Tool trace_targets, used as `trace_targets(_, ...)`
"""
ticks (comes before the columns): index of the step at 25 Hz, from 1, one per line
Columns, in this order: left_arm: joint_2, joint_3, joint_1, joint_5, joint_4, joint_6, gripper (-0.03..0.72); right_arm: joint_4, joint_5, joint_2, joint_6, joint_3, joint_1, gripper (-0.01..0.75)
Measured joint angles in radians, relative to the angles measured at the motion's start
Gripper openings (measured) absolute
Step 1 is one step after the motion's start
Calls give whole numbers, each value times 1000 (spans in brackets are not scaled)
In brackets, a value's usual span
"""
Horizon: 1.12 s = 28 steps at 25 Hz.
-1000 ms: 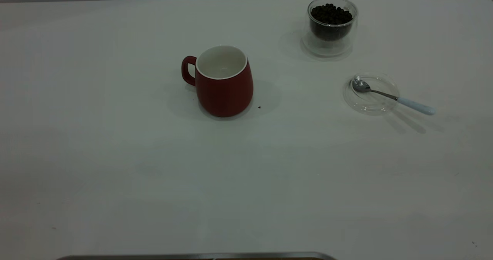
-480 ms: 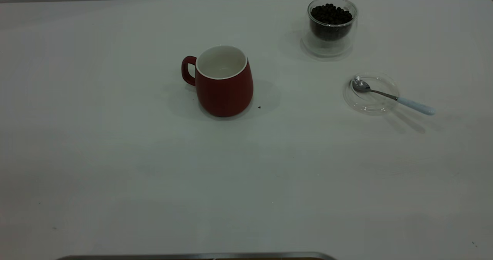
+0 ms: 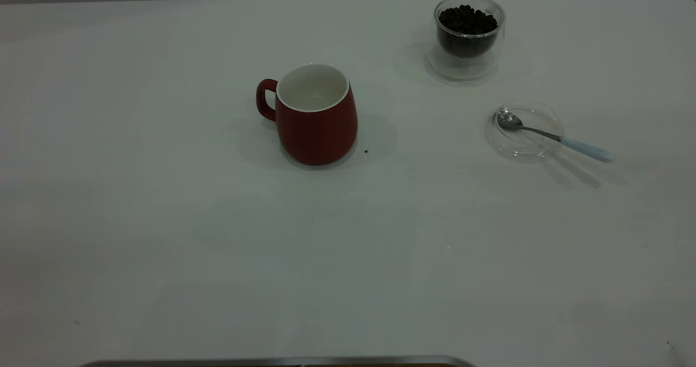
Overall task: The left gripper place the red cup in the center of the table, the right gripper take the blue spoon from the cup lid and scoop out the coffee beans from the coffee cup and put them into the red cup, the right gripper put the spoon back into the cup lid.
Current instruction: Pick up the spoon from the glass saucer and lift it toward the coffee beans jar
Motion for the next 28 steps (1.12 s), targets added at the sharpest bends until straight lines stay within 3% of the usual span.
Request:
trace_targets(5,0,0,0,0,0,0,587,142,-155,334,-37,-31,0,600)
trace_targets(15,0,0,0,0,0,0,587,559,-336,859,-344,-46,-12,574)
trace_targets(19,0,0,0,0,0,0,587,710,-306,974,-507,-52,-131,574)
trace_targets(23,0,0,0,0,0,0,587,847,-195,1070,-688,-52,-273,574)
trace_targets(28,0,0,0,0,0,0,587,985,-120,1221,-848,-52,-352,574)
